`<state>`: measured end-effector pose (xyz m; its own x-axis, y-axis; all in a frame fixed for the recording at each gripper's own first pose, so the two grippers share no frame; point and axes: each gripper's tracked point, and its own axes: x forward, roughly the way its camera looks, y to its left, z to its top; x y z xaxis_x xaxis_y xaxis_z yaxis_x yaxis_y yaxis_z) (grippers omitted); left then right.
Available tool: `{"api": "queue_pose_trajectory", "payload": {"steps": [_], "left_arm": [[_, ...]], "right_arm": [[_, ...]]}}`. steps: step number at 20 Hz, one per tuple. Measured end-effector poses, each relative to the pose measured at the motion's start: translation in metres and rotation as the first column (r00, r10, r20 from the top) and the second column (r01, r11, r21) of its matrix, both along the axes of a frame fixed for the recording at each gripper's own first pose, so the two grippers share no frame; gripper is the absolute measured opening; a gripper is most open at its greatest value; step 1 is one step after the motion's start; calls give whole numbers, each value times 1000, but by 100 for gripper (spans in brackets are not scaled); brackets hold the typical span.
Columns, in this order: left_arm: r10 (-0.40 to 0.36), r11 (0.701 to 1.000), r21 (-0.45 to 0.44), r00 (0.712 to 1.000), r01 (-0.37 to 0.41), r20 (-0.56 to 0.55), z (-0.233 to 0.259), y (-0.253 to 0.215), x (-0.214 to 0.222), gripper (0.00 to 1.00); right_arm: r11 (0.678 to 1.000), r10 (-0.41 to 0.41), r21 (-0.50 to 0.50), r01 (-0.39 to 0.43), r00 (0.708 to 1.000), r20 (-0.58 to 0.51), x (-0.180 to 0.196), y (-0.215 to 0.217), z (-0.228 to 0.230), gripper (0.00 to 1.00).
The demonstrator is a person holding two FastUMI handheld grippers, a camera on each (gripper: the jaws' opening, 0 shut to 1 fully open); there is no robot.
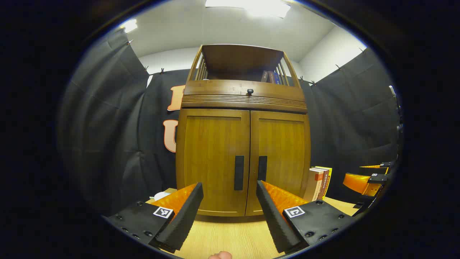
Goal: Open the right door of the double-door shoe cabinet with the right hand, and open the left door with the left hand.
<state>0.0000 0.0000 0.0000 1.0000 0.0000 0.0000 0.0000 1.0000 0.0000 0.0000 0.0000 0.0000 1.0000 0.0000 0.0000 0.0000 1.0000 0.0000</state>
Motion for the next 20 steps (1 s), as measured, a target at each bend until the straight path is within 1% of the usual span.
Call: {"api": "queue_pose_trajectory", "payload": {"steps": [1, 2, 4, 5, 8, 9, 10, 12, 13, 14, 15, 16, 20], "left_arm": [[-3, 1000, 2, 1000, 3, -2, 0, 0, 1, 94], [-5, 1000, 4, 1000, 5, -2, 0, 0, 1, 94], [-7, 1000, 8, 1000, 7, -3, 0, -1, 2, 99], [-8, 1000, 8, 1000, 8, -4, 0, -1, 3, 96], [-8, 1000, 9, 1000, 8, -6, 1, 0, 3, 96], [-5, 1000, 9, 1000, 5, -6, 0, 0, 2, 94], [-3, 1000, 8, 1000, 3, -6, 0, 1, 2, 96], [4, 1000, 8, 1000, -4, -8, -1, 3, 1, 96], [6, 1000, 5, 1000, -5, -8, -2, 4, 1, 94], [7, 1000, 4, 1000, -7, -8, -1, 3, 0, 96], [11, 1000, 4, 1000, -10, -9, -2, 4, 0, 96], [13, 1000, 5, 1000, -13, -9, -2, 5, -1, 94], [21, 1000, 6, 1000, -21, -4, 0, 7, -1, 96]], "right_arm": [[1000, -4, 0, 4, 1000, -1, 0, -1, -1, 95], [1000, -6, 2, 6, 1000, -1, 0, -2, 0, 95], [1000, -11, 3, 11, 1000, 1, -1, -2, 0, 95], [1000, -13, 4, 13, 1000, 2, -1, -2, 0, 95], [1000, -18, 3, 18, 1000, 1, -1, -2, 0, 95], [1000, -19, 3, 19, 1000, 0, -1, -2, -2, 95], [1000, -19, 3, 19, 1000, -2, -2, -1, -1, 95], [1000, -18, 0, 18, 1000, -3, -2, 1, 0, 95], [1000, -17, -2, 17, 1000, -3, -2, 2, 0, 95], [1000, -15, -4, 15, 1000, -3, -2, 3, 1, 95], [1000, -14, -5, 14, 1000, -2, -1, 4, 1, 95], [1000, -12, -6, 12, 1000, -1, -1, 5, 1, 95], [1000, -7, -10, 7, 1000, 4, 0, 9, 2, 95]]}}
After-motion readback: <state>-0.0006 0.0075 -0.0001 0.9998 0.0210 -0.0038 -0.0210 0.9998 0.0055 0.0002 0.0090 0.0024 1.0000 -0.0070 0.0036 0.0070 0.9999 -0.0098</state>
